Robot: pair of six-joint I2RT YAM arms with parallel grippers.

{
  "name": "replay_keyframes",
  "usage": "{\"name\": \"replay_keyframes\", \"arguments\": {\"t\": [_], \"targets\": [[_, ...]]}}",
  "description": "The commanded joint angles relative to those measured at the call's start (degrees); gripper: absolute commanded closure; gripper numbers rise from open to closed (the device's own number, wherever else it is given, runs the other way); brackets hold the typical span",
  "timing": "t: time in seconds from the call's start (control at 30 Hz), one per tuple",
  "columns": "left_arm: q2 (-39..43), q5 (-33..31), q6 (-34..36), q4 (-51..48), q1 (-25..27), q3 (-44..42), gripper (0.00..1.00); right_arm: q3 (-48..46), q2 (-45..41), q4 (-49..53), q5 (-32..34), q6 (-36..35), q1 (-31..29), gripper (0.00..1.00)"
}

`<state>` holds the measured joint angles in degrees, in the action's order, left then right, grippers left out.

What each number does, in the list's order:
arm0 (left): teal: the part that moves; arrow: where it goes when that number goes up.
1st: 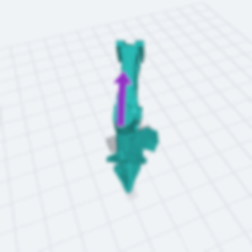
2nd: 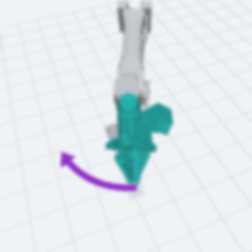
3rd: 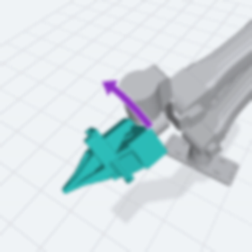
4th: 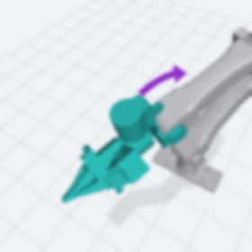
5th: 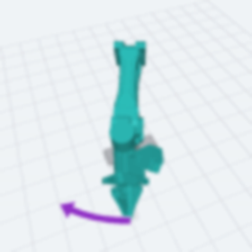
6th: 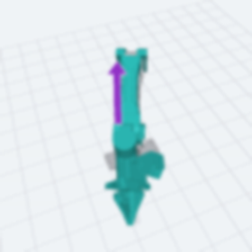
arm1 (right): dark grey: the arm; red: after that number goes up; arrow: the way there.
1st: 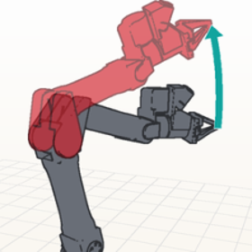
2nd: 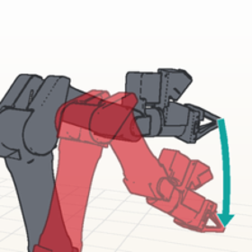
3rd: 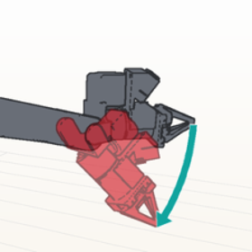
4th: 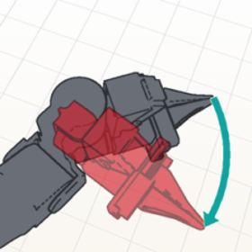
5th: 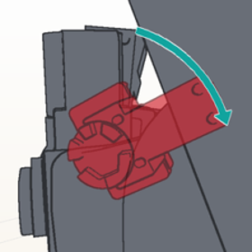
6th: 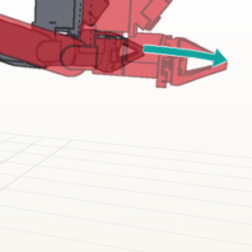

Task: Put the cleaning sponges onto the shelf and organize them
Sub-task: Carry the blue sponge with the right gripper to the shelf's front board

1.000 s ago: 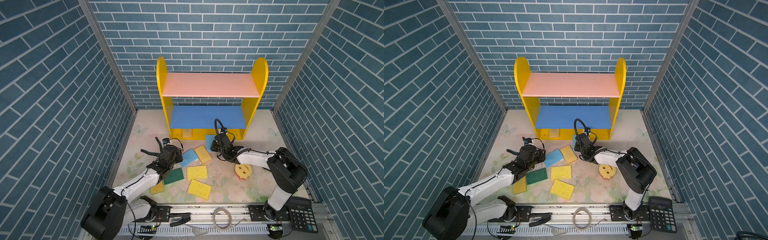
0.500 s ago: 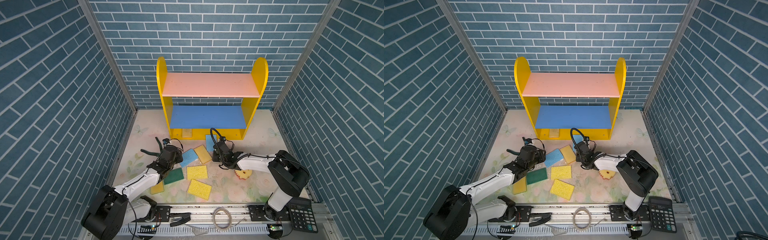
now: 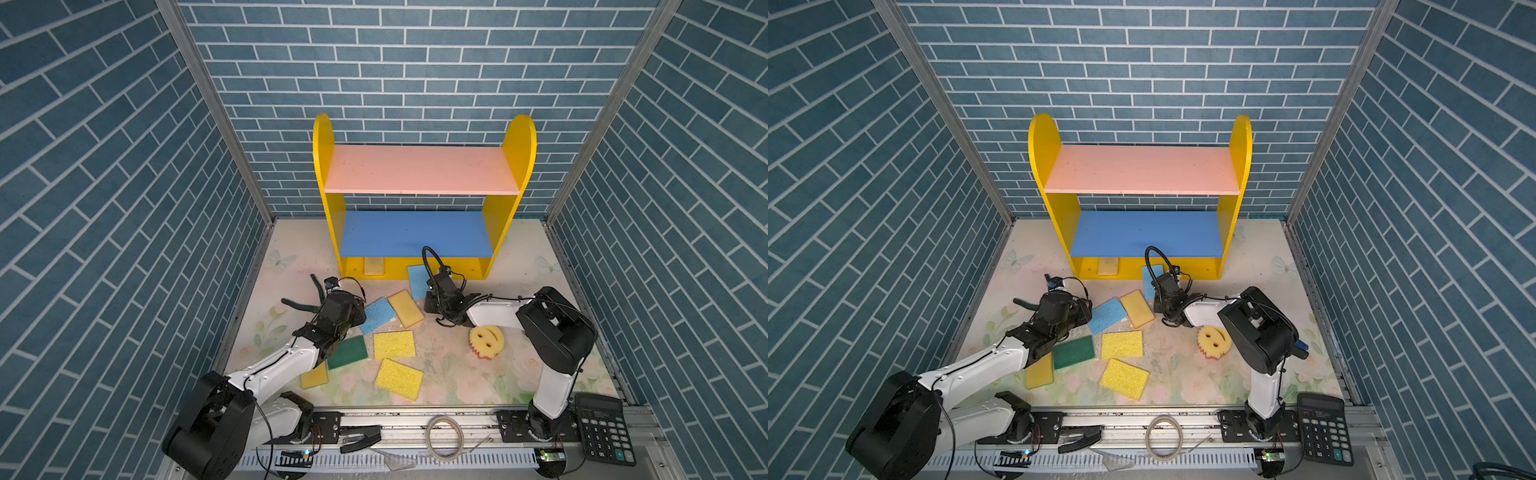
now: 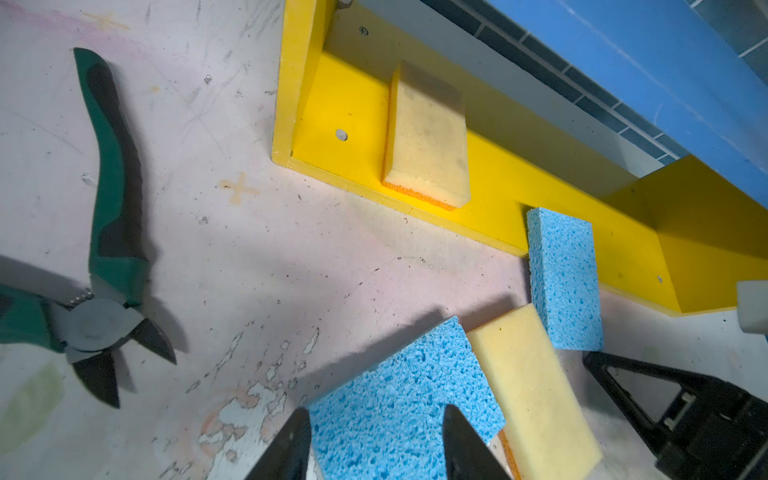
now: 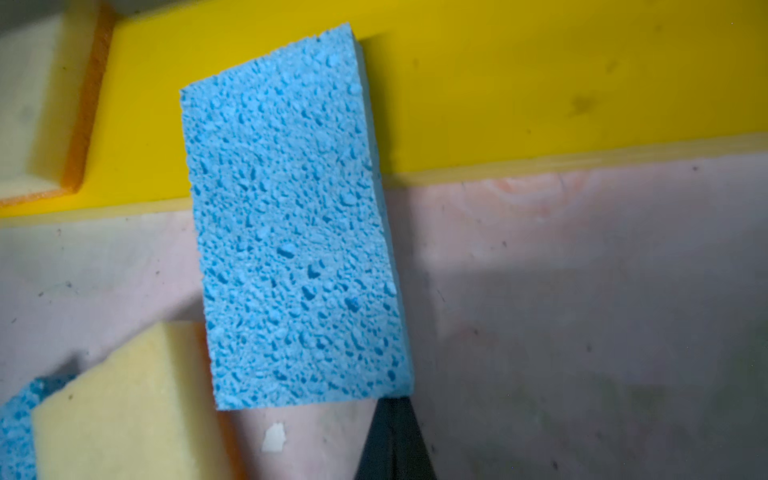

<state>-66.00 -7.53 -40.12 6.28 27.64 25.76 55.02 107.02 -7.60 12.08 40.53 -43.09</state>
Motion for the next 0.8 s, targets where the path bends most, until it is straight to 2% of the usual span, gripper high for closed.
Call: {"name": "replay_keyframes", "arguments": {"t": [0.0,0.2,0.63,0.77], "targets": [[1.39,-0.73,0.39,-1.98,-0.36,-0.92,0.47,4.85,2.97,-0.75,-2.88,-0.97,0.35,1.00],[1.79,-0.38,-0.31,-2.14,-0.42,-1.26,0.47,8.91,4.80,-2.03,-3.64,0.33,0.38,1.00],[-0.50,0.02,0.30,-0.86,-0.58,-0.54,0.46,3.18,3.88,-7.04,-7.75,6.17,-1.01,1.00],[-1.52,0.32,0.39,-0.04,-0.58,-0.72,0.46,3.89,4.74,-6.85,-7.69,5.52,-1.83,1.00]]}}
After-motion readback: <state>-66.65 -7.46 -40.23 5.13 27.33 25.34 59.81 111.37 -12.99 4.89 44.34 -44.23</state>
